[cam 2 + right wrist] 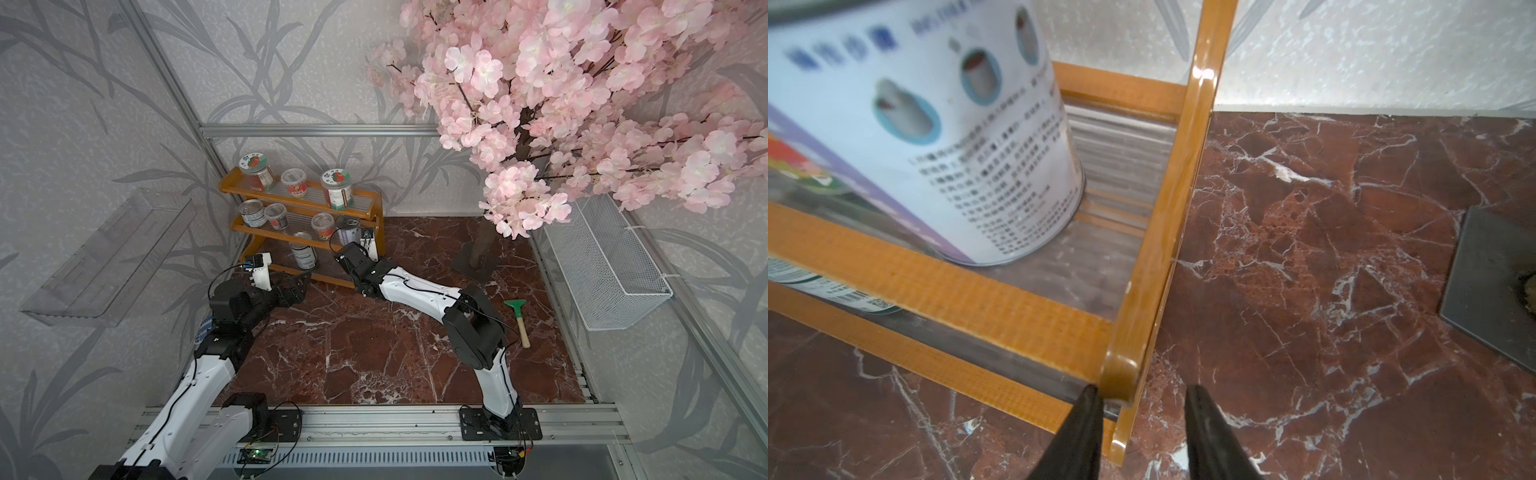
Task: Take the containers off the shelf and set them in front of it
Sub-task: Move the shelf to the center of the board.
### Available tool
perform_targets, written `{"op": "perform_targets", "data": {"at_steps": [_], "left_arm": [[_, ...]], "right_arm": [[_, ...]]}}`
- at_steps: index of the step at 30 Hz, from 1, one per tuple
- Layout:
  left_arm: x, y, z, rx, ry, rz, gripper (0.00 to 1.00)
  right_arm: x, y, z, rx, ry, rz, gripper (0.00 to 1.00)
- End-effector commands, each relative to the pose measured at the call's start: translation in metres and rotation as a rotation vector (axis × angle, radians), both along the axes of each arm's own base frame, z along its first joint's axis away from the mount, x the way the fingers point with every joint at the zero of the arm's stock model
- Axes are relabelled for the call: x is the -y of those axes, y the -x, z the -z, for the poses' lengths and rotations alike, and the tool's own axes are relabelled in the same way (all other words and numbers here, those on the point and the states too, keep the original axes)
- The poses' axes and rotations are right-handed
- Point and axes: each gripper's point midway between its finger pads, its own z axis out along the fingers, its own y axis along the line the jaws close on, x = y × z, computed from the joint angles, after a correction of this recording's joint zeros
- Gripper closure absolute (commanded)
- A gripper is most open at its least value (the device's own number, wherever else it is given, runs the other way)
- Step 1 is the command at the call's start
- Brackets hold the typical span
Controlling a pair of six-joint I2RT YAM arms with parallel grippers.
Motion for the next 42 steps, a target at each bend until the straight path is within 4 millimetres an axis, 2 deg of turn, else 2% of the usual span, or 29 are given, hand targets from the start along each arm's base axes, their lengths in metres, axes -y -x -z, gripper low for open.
{"op": "perform_targets", "data": {"at_steps": [1,13,23,26,30,32,36,42], "left_arm": [[0.003,0.004,0.0,0.018,-0.011,0.02,0.0],[0.0,0.002,0.001,0.015,-0.032,0.01,0.0],[-0.001,0.0,0.001,0.015,-0.052,0.005,0.0],[-0.003,-0.002,-0.001,0.017,-0.068,-0.005,0.0],[-0.005,-0.004,-0.002,0.02,-0.071,-0.016,0.0],[-0.005,-0.004,-0.002,0.021,-0.067,-0.016,0.0],[-0.005,-0.004,0.0,0.016,-0.064,-0.017,0.0],[-0.005,-0.004,0.001,0.014,-0.052,-0.021,0.0]], "right_arm": [[0.023,-0.009,-0.013,0.058,0.053,0.05,0.73],[0.042,-0.013,-0.019,0.093,0.061,0.05,1.0],[0.054,-0.008,-0.026,0.121,0.036,0.023,1.0],[0.05,-0.002,-0.038,0.142,-0.026,-0.003,0.89],[0.04,-0.001,-0.062,0.172,-0.063,-0.019,0.79],[0.035,-0.002,-0.062,0.159,-0.056,-0.016,0.71],[0.029,-0.008,-0.053,0.144,-0.049,0.008,0.66],[0.015,-0.026,-0.052,0.202,-0.099,0.037,0.6]]}}
